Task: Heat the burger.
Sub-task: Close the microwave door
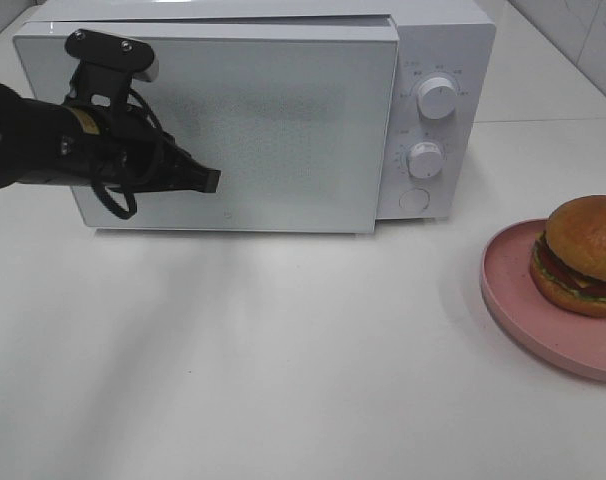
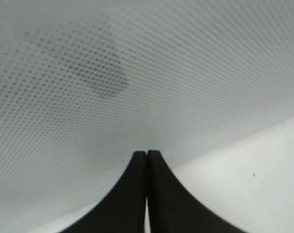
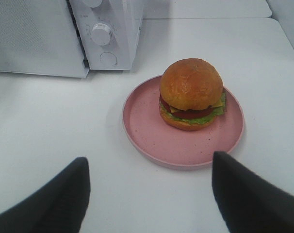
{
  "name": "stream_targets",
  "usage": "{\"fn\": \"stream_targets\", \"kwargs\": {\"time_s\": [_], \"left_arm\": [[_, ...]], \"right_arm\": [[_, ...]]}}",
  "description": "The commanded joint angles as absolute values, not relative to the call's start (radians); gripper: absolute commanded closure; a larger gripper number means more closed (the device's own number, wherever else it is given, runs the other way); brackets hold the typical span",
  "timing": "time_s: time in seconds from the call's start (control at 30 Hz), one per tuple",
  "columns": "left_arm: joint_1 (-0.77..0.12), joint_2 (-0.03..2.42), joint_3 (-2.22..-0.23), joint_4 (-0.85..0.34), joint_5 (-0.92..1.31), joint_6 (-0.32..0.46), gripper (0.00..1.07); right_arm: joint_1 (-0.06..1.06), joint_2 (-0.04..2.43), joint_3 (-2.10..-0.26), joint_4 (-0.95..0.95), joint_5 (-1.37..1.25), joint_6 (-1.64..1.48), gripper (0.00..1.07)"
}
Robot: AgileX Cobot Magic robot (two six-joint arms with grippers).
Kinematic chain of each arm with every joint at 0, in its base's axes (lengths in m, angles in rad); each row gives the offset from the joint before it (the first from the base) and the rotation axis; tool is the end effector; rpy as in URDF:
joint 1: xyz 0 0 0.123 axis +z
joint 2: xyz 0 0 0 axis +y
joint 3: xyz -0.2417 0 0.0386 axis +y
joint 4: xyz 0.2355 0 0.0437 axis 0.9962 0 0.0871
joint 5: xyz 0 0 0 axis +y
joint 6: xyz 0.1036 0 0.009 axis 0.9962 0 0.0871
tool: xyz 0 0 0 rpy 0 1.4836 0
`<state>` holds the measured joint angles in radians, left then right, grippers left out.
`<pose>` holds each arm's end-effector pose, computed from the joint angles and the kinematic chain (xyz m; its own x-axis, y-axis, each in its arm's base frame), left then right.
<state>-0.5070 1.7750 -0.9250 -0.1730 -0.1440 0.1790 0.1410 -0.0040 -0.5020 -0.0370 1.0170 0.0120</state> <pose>0.3156 -0.1724 0.1432 -0.5050 0.2893 -0.8132 0.4718 0.8815 0.0207 0.0378 0.0021 0.2702 -0.4060 -0.0652 -0.9115 -0.1151 0.9932 -0.0197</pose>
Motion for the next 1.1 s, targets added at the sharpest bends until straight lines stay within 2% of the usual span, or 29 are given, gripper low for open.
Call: {"fn": "stream_targets", "kwargs": {"time_s": [0.03,0.8,1.1], "left_arm": [[-0.519,1.793,-0.968,-0.175,-0.157,0.179,1.06],[-0.596,2.006,-1.396,-0.178,-0.141,0.174,1.06],[-0.640,2.054,-1.526,-0.172,0.021,0.183,1.06]], "right_arm": [[0.138,-0.029,-0.498,-0.037,1.000,0.000,0.41],[0.138,-0.029,-0.498,-0.037,1.000,0.000,0.41],[0.138,-0.029,-0.498,-0.037,1.000,0.000,0.41]]}}
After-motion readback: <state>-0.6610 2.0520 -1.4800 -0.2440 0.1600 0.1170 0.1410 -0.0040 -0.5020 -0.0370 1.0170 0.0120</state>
